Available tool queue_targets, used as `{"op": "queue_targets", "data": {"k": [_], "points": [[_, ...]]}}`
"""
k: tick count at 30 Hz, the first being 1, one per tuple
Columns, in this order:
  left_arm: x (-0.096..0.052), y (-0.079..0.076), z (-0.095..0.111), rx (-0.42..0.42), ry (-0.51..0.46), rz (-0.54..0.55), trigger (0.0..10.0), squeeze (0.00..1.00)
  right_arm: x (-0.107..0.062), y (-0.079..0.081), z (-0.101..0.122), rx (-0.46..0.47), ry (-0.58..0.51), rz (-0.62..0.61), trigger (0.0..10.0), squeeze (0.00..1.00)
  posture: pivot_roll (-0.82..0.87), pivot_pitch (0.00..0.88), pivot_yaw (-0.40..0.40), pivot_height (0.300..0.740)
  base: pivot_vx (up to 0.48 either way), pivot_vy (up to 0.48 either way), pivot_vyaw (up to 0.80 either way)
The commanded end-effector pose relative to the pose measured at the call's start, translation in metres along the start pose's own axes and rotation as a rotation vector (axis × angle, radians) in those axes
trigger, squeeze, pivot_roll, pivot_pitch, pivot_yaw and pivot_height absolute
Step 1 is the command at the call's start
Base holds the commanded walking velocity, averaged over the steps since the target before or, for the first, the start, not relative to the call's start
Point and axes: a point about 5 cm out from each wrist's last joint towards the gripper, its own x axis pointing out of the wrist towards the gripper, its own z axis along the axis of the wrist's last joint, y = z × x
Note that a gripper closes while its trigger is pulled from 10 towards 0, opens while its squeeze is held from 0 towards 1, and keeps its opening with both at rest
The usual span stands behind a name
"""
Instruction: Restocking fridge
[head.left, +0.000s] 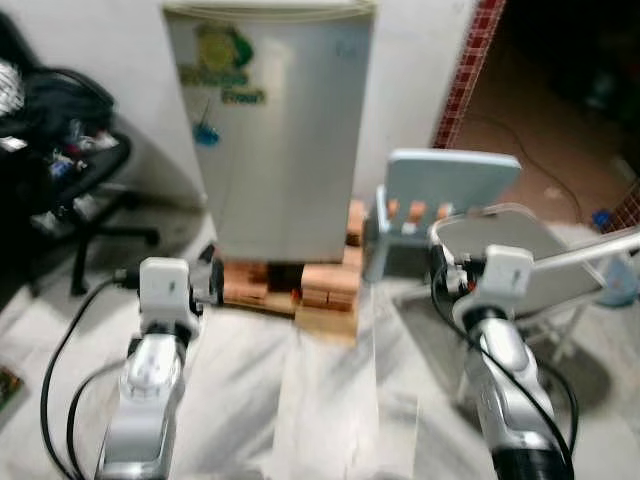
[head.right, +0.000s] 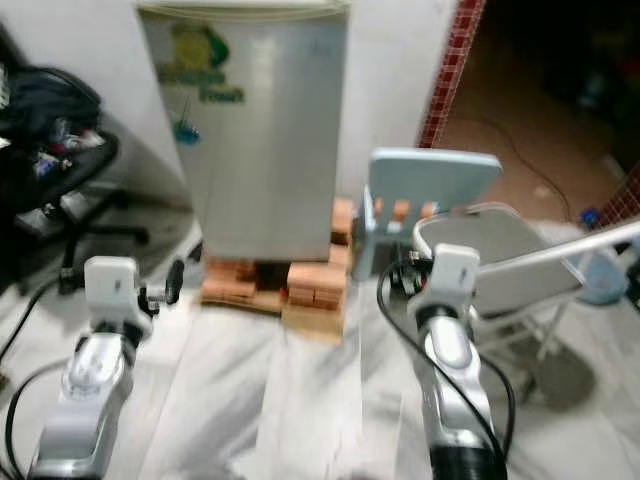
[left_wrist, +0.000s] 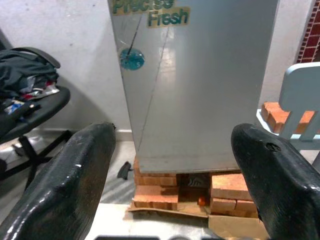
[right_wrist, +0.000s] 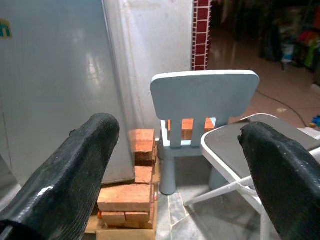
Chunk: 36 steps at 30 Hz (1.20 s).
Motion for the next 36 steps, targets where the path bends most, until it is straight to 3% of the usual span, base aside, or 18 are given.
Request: {"op": "queue_targets", "data": {"k": [1, 10, 23, 27, 36], "points": [[-0.001, 0.009, 0.002, 0.006, -0.007, 0.036, 10.0, 0.0, 0.002, 0.011, 0.008, 0.013, -0.033, 0.031, 10.0, 0.0, 0.08, 0.0, -0.015, 0.74, 0.0, 0.48, -0.8], [0.005, 0.006, 0.008, 0.021, -0.031, 0.022, 10.0, 0.0, 0.005, 0.008, 0.011, 0.014, -0.046, 0.023, 10.0, 0.0, 0.09, 0.0, -0.018, 0.74, 0.0, 0.48, -0.8], [0.002, 0.005, 0.005, 0.02, -0.027, -0.03, 10.0, 0.0, 0.006, 0.007, 0.014, -0.004, -0.085, 0.019, 10.0, 0.0, 0.08, 0.0, 0.0, 0.74, 0.0, 0.469, -0.63], [-0.008, 0.005, -0.001, 0.12, -0.02, -0.098, 10.0, 0.0, 0.001, -0.002, 0.008, -0.022, -0.074, -0.015, 10.0, 0.0, 0.08, 0.0, 0.011, 0.74, 0.0, 0.461, -0.53], [-0.01, 0.009, -0.002, 0.13, -0.036, -0.071, 10.0, 0.0, -0.001, -0.001, 0.001, -0.019, -0.057, -0.012, 10.0, 0.0, 0.09, 0.0, 0.015, 0.74, 0.0, 0.467, -0.8]]}}
